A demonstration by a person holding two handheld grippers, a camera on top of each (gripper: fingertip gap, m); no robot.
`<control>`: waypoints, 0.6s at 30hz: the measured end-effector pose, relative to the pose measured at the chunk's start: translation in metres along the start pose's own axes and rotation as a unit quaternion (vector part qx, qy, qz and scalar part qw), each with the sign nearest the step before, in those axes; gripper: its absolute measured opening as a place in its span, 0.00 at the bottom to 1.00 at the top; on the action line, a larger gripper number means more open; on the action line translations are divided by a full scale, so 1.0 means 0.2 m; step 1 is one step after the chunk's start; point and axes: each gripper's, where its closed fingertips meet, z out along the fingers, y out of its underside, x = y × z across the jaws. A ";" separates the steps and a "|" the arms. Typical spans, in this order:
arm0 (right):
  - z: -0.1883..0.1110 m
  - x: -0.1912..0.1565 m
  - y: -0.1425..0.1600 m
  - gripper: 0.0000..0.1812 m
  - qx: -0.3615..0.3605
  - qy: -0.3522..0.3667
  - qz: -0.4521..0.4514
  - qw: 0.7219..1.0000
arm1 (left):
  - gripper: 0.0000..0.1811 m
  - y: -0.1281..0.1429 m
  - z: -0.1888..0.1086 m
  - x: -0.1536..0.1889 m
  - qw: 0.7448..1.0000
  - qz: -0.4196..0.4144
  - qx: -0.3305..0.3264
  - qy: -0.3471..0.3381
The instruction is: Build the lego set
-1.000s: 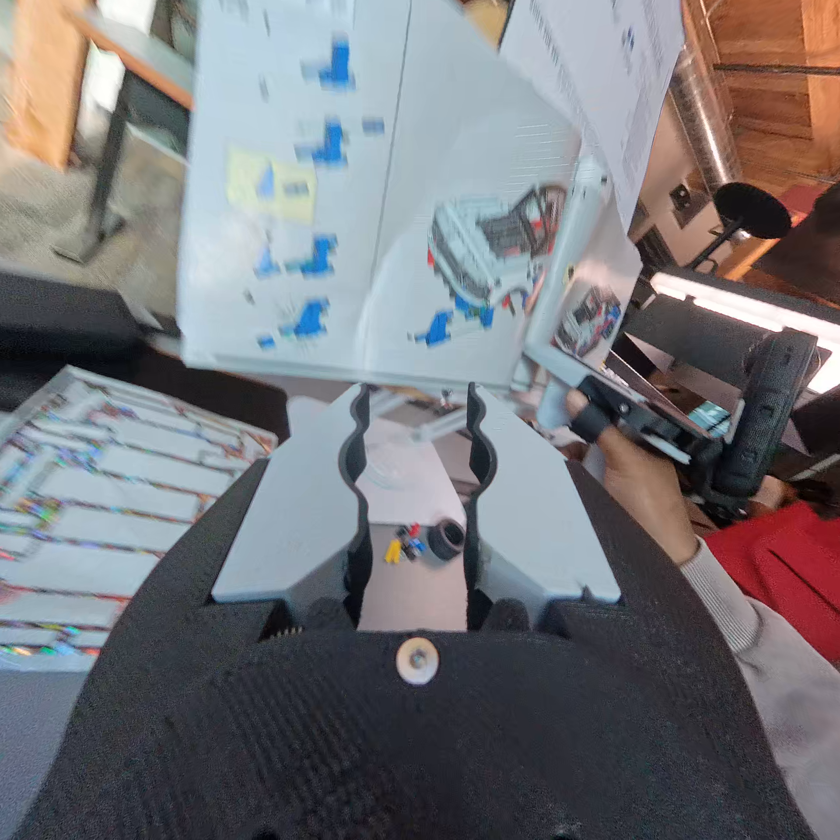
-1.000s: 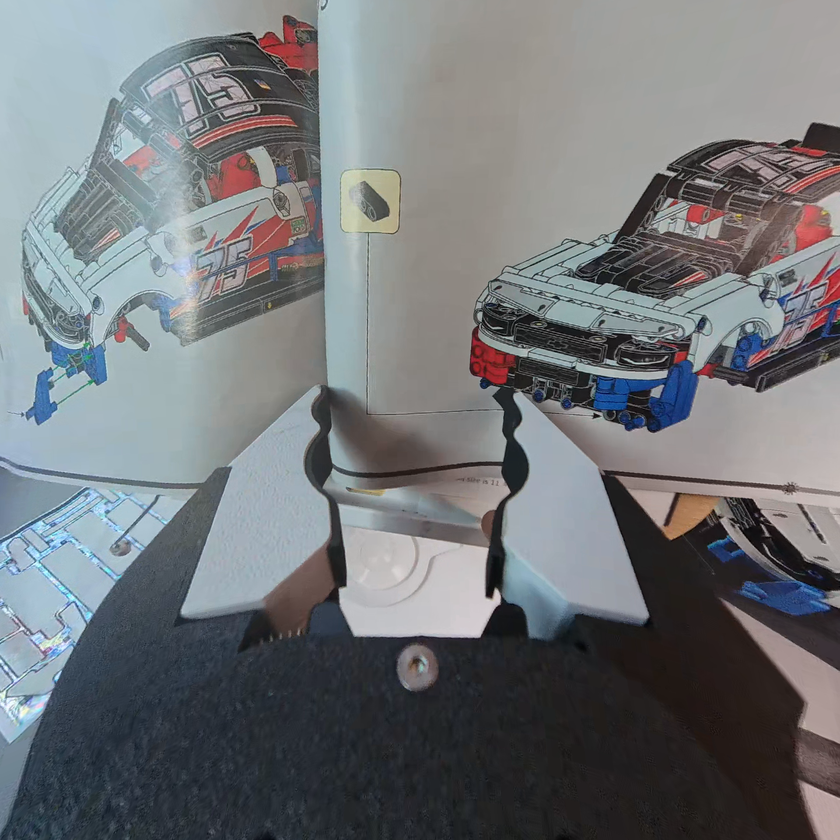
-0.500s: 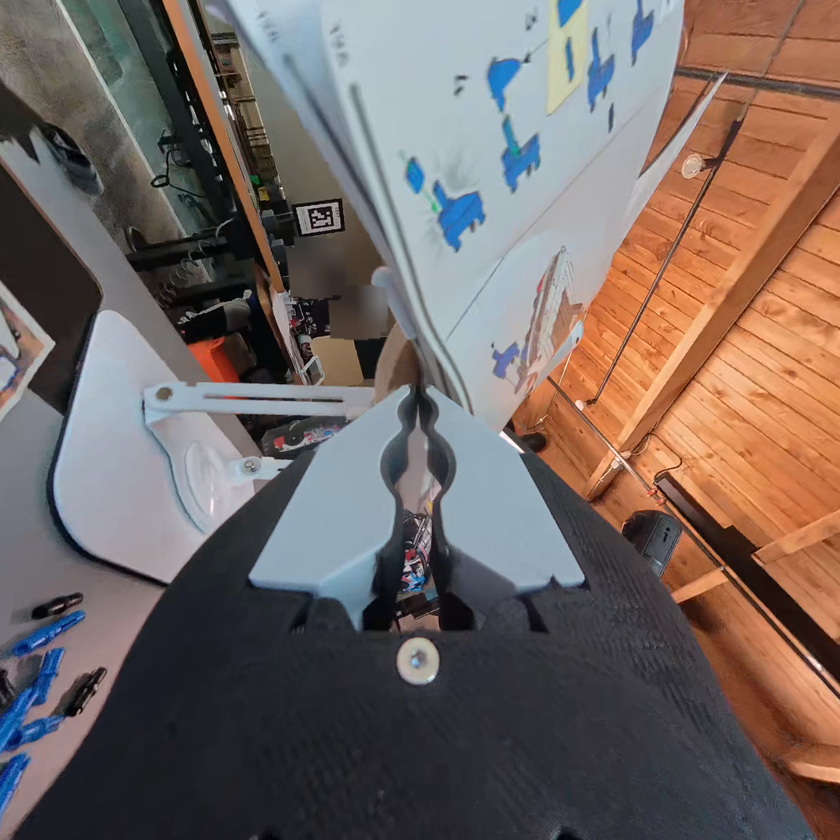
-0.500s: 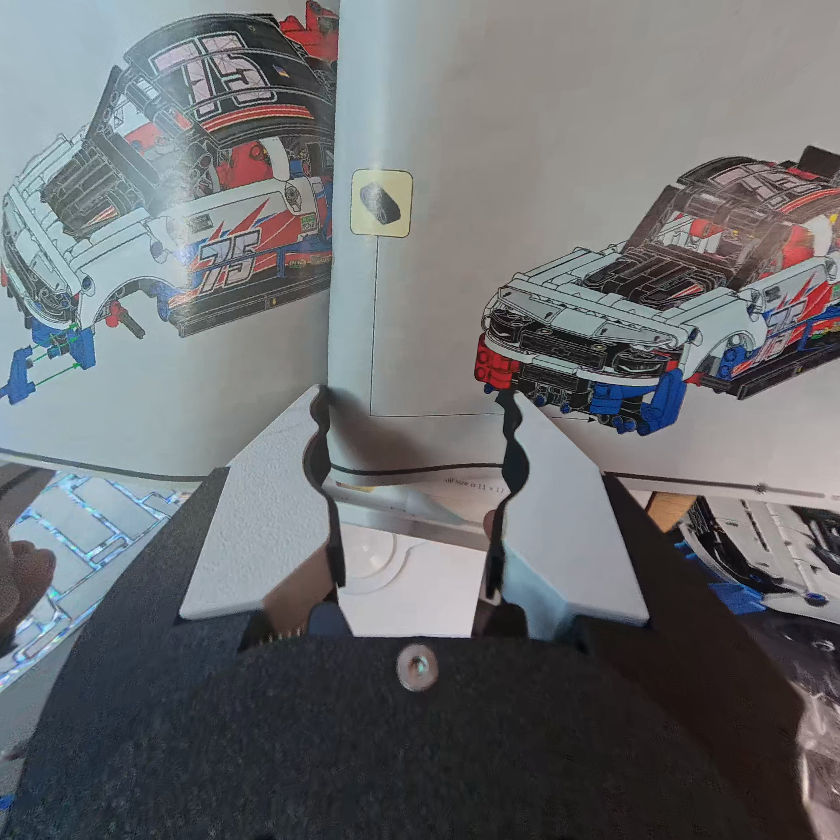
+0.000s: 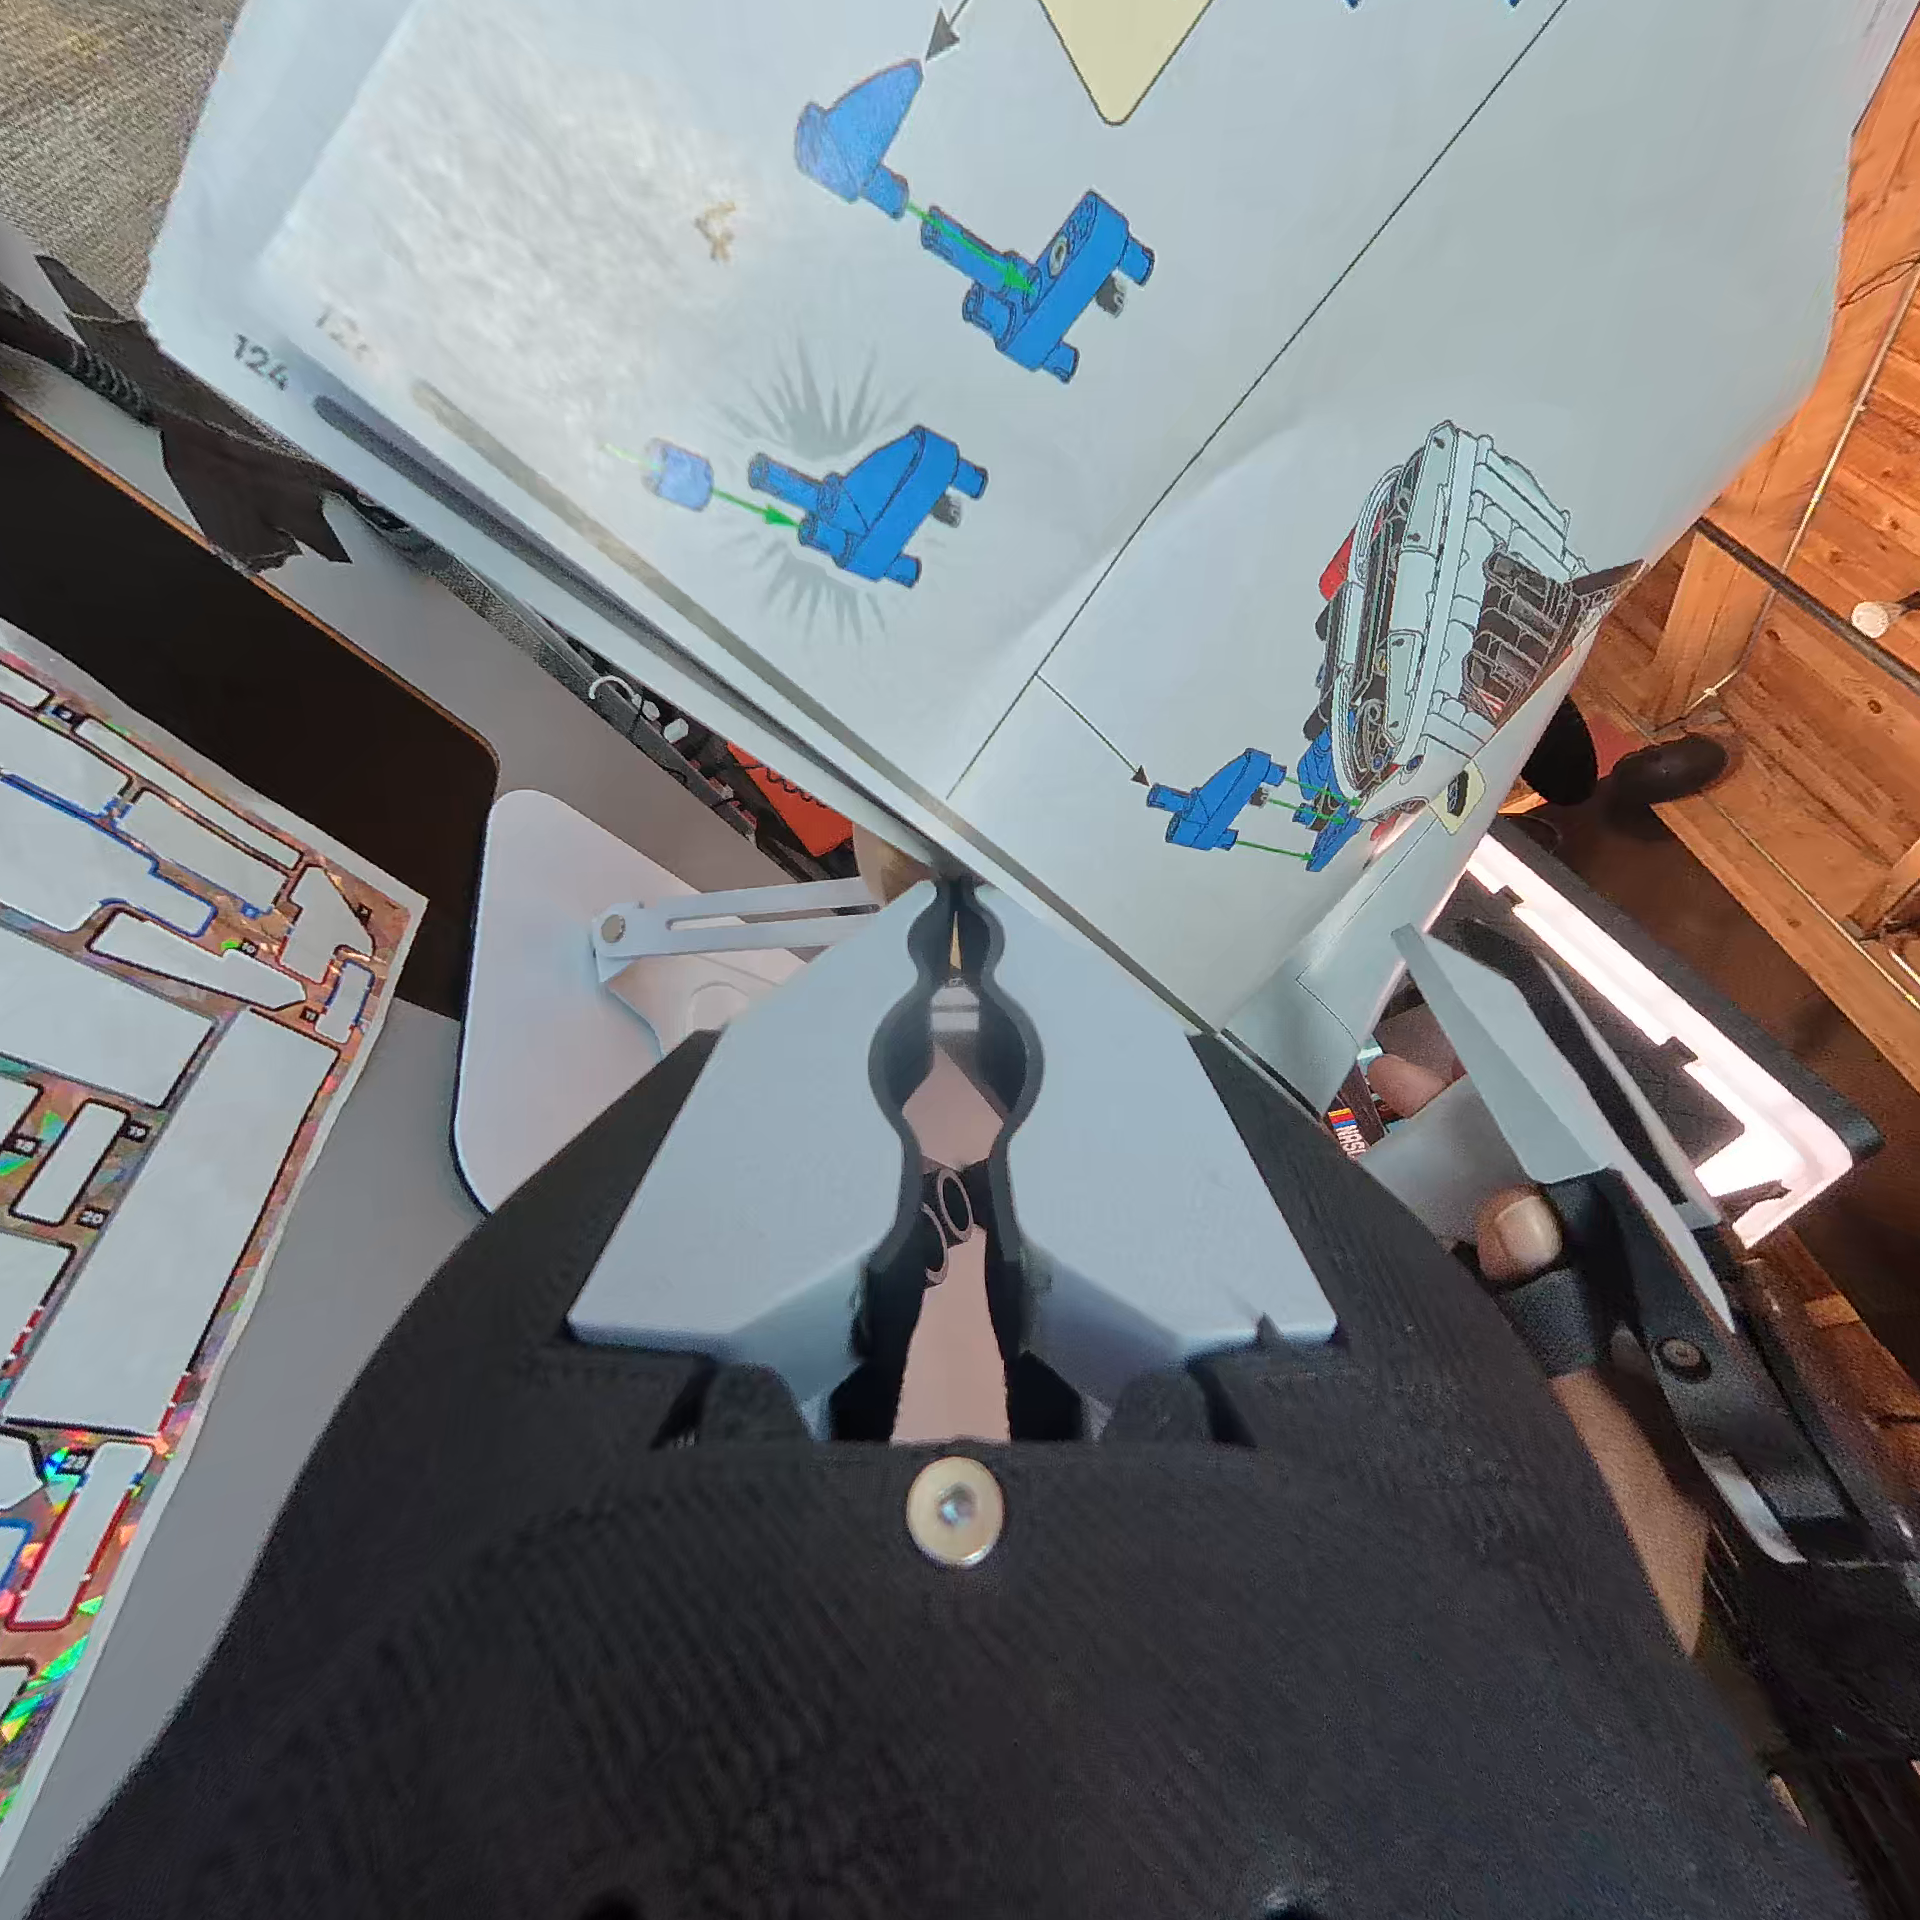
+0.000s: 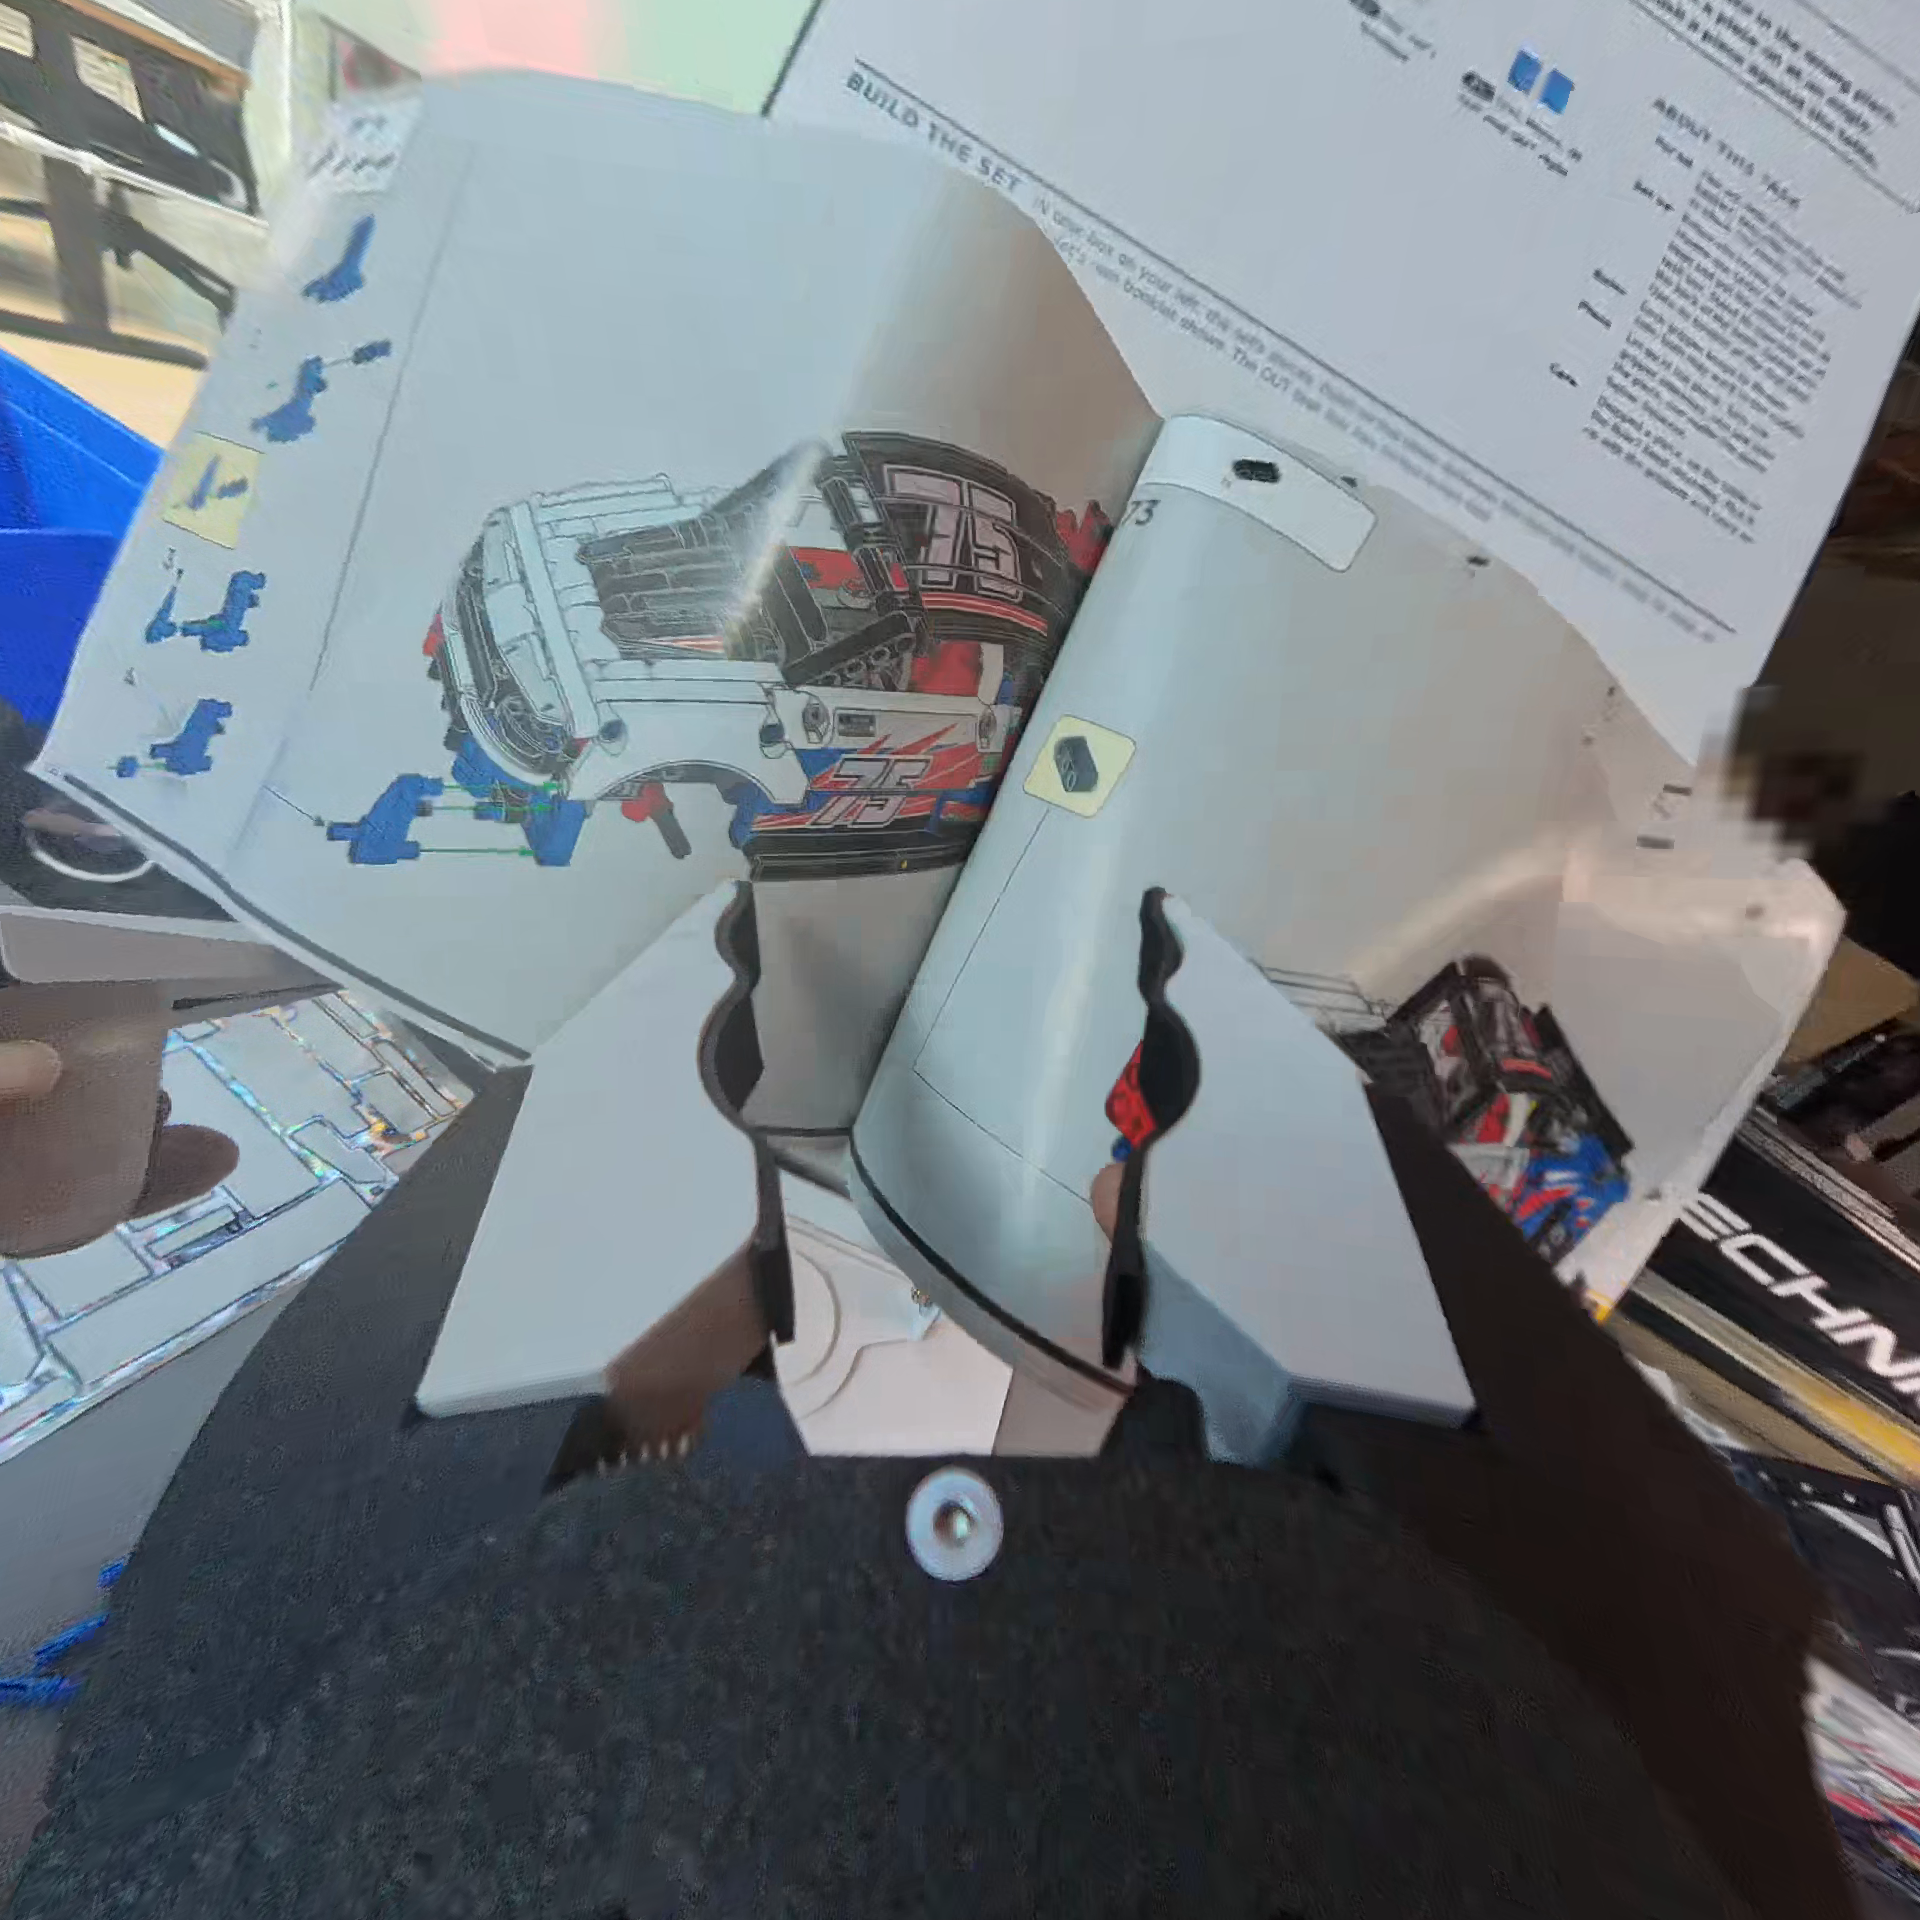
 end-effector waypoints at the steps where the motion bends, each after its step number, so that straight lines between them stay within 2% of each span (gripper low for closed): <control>1: 0.03 -0.03 -0.01 0.39 -0.007 -0.007 -0.009 1.000 | 0.00 0.00 0.00 0.00 1.000 0.000 0.001 0.001; 4: 0.16 -0.01 0.09 0.45 -0.073 0.007 -0.022 0.997 | 0.00 0.00 -0.01 0.00 1.000 -0.002 0.006 0.008; 7: 0.22 -0.01 0.12 0.48 -0.086 -0.003 0.023 0.996 | 0.00 0.00 -0.04 -0.01 0.999 -0.018 0.025 0.027; 13: 0.24 -0.02 0.16 0.50 -0.065 0.004 0.101 0.993 | 0.00 -0.02 -0.14 0.01 0.989 -0.063 0.099 0.093; 15: 0.24 -0.02 0.17 0.52 -0.060 0.005 0.125 0.990 | 0.00 0.01 -0.13 0.02 0.990 -0.053 0.090 0.097; 18: 0.24 -0.02 0.17 0.51 -0.056 0.003 0.125 0.991 | 0.02 0.07 -0.12 -0.02 0.994 -0.058 0.060 0.066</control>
